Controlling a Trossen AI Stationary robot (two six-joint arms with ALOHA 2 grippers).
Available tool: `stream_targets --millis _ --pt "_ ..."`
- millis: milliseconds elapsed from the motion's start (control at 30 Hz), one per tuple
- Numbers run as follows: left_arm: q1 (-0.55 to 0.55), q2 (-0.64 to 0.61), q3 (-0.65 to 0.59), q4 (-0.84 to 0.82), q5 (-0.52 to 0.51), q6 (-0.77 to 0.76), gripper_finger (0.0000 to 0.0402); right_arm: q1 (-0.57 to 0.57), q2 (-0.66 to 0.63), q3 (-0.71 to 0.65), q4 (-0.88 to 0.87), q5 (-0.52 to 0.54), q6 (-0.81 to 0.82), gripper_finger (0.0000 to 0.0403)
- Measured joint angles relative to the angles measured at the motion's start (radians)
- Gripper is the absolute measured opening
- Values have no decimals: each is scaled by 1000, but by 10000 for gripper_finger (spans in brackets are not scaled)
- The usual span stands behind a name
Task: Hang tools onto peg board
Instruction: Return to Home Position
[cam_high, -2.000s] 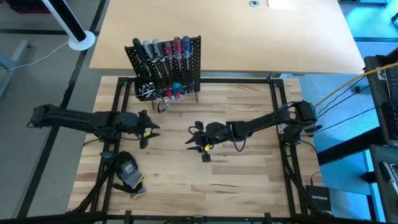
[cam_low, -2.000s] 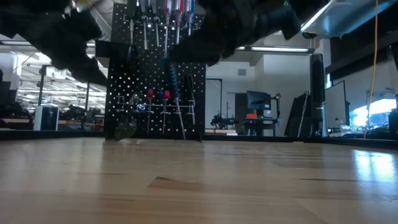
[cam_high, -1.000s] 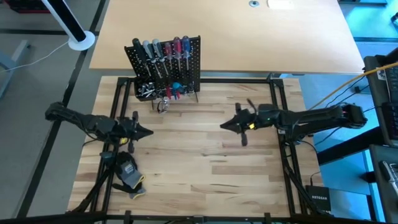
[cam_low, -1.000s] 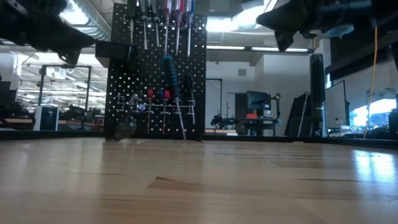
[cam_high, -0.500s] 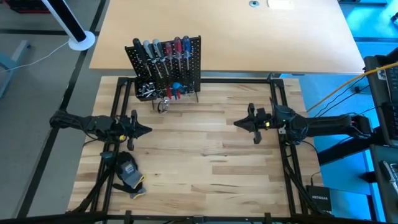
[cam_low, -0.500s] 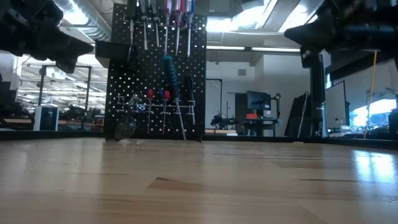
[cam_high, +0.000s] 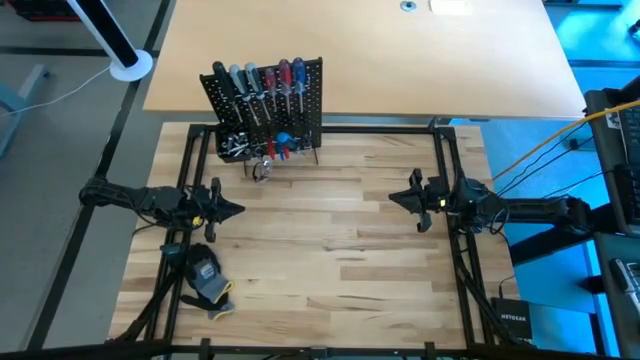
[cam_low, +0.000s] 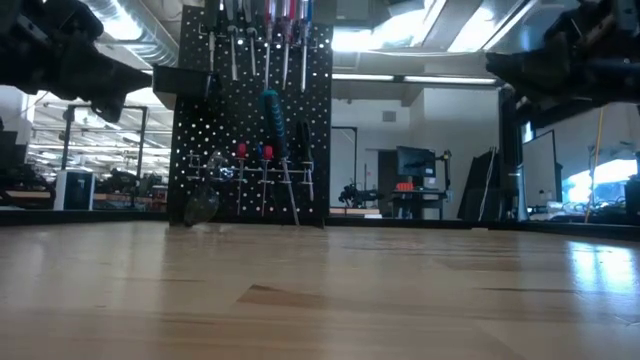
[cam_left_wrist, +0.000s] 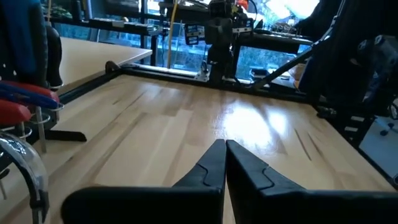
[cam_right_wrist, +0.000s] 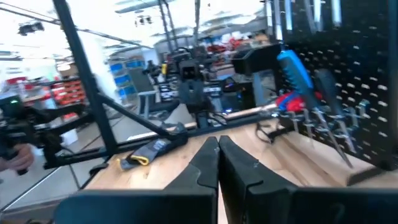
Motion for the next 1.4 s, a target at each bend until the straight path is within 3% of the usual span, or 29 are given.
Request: stream_targets --millis 167,333,500,700,833,967,1400 --pt "13 0 0 -2 -1 13 1 0 -86 0 -107 68 -12 6" --pt "65 0 0 -4 3 41 0 0 -149 -1 -168 63 -19 6" --pt "132 1 -15 31 225 27 0 0 -175 -2 -177 -44 -16 6" --pt "257 0 -15 26 273 75 0 0 -188 -3 -185 -59 -16 7" --pt "336 0 -17 27 375 47 0 0 -188 -3 -199 -76 -16 7" --pt "378 0 -63 153 362 35 0 0 -188 -4 -203 -37 -25 7" --pt "394 1 -64 154 356 136 2 0 -192 -5 -293 -7 -50 7"
